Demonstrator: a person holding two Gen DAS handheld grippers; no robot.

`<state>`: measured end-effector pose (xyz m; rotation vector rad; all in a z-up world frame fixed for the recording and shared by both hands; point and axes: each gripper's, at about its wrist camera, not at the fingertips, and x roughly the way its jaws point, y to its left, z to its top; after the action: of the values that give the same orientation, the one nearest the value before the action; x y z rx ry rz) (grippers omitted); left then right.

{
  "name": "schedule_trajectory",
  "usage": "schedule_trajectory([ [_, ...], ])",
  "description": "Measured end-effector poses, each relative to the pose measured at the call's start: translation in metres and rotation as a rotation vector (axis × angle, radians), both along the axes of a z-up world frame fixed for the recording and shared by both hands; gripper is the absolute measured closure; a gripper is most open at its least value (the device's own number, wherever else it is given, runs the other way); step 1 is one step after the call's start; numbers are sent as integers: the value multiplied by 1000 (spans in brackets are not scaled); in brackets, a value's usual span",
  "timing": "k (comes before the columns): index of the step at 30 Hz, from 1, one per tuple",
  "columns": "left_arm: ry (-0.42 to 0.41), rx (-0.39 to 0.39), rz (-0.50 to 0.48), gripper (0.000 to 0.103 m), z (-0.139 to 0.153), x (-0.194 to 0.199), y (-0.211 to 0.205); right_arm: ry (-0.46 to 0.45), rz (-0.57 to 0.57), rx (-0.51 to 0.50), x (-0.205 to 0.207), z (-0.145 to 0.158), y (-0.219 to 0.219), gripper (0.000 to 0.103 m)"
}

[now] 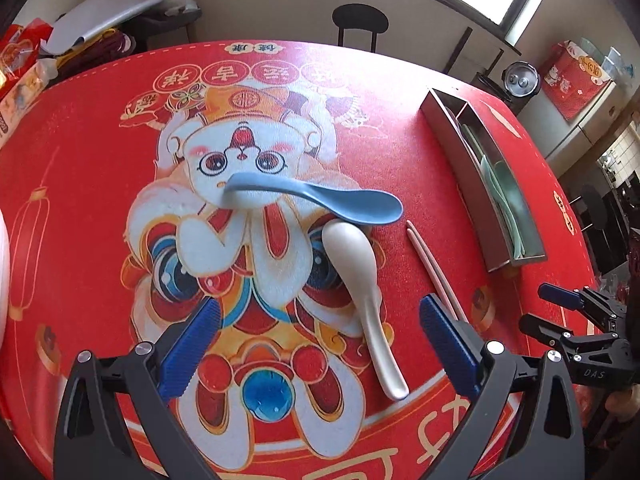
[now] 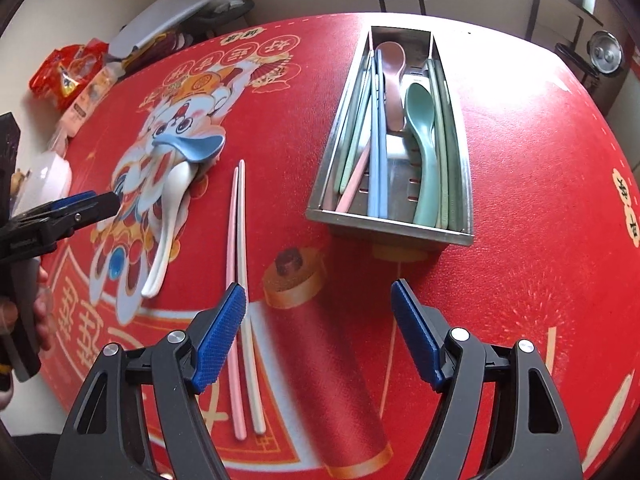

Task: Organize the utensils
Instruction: 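Move both open tools back over the pink and cream chopsticks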

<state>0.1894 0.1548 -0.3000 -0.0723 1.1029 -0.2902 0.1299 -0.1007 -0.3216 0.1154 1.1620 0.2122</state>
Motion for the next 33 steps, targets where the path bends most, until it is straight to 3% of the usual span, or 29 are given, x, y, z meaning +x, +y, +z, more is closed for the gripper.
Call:
schedule_trajectory([
  [16, 50, 4, -2, 6, -18, -17, -12, 38, 82, -64, -1, -18, 25, 31],
  [27, 38, -11, 2, 6, -14, -20, -12, 29, 124, -53, 0, -18, 33, 31],
  [29, 38, -14, -4, 6, -13, -21, -13, 29, 126, -60, -1, -19, 35, 40],
  [33, 46, -11, -14, 10, -14, -23, -17, 38, 128, -64, 0, -22, 36, 43],
])
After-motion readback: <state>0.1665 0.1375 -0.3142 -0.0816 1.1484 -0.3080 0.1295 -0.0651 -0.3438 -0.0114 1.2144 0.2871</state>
